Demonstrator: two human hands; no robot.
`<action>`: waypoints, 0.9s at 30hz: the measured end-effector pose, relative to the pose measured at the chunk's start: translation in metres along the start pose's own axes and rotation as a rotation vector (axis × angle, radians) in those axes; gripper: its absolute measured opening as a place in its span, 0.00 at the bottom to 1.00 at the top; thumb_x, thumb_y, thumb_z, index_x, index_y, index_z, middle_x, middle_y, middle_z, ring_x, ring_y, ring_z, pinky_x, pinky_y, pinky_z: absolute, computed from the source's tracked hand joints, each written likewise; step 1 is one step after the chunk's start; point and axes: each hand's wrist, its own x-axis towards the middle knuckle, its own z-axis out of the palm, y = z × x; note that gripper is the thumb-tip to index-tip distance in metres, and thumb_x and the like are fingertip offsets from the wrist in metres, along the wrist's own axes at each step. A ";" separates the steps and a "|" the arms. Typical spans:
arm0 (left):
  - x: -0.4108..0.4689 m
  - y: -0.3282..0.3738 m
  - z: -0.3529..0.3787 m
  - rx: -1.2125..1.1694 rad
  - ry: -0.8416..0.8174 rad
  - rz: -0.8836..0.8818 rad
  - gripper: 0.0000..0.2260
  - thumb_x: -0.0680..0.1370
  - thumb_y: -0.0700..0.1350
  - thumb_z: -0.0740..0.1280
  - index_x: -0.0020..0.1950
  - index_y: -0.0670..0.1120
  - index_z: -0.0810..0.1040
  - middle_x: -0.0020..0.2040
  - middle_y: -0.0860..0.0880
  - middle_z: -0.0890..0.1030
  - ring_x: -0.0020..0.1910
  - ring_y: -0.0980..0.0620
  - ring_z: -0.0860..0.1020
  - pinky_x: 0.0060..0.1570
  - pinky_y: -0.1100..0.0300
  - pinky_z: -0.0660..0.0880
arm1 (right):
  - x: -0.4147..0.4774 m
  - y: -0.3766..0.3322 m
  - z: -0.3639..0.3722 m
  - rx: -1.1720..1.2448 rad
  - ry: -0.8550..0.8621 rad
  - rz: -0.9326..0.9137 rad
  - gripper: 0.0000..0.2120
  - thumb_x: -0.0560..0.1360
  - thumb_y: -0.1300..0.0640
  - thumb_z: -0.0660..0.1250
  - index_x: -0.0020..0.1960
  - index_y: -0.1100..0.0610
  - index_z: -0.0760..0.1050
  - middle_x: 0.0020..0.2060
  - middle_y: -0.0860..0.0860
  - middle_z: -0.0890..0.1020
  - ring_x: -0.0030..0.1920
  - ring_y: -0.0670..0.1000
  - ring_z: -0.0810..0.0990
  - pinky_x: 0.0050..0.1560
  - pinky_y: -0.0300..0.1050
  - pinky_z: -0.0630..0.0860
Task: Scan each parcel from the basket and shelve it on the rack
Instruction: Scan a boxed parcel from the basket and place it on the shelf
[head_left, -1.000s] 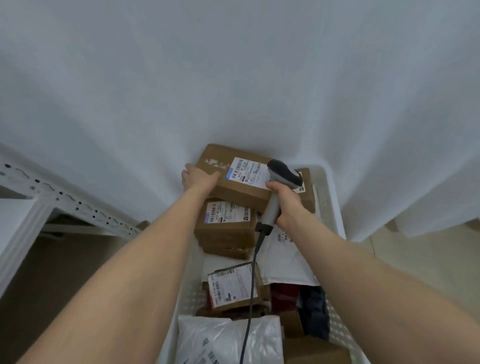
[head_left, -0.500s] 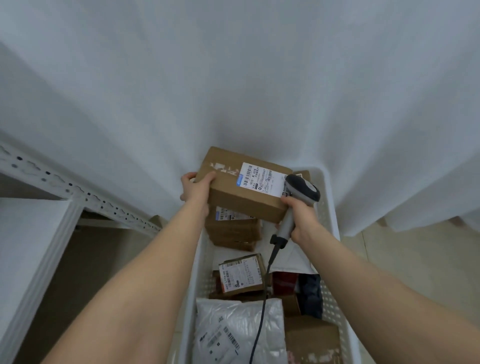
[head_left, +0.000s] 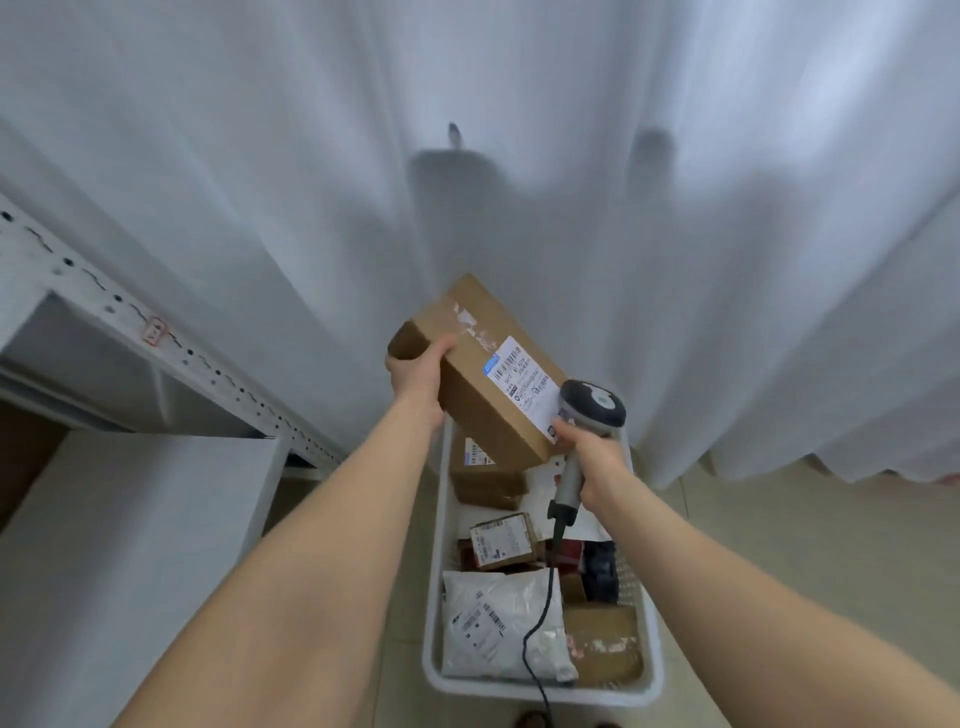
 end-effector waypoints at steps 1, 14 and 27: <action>-0.012 0.014 -0.003 0.040 -0.016 0.040 0.31 0.68 0.45 0.76 0.68 0.51 0.67 0.53 0.48 0.77 0.44 0.52 0.77 0.40 0.55 0.76 | -0.015 -0.010 0.000 0.010 0.001 -0.032 0.19 0.71 0.60 0.75 0.60 0.57 0.75 0.47 0.53 0.82 0.46 0.54 0.80 0.51 0.53 0.78; -0.159 0.104 -0.069 0.219 -0.196 0.191 0.17 0.71 0.50 0.74 0.53 0.43 0.75 0.47 0.46 0.80 0.43 0.50 0.78 0.45 0.56 0.75 | -0.190 -0.059 -0.010 -0.058 -0.322 -0.089 0.17 0.73 0.59 0.73 0.60 0.57 0.75 0.49 0.58 0.85 0.49 0.60 0.84 0.47 0.57 0.81; -0.333 0.037 -0.165 0.411 -0.289 0.094 0.33 0.71 0.44 0.74 0.70 0.61 0.63 0.52 0.48 0.81 0.48 0.45 0.78 0.38 0.47 0.73 | -0.328 -0.005 -0.077 -0.147 -0.437 -0.274 0.11 0.75 0.58 0.71 0.57 0.58 0.76 0.48 0.57 0.85 0.48 0.58 0.84 0.51 0.55 0.81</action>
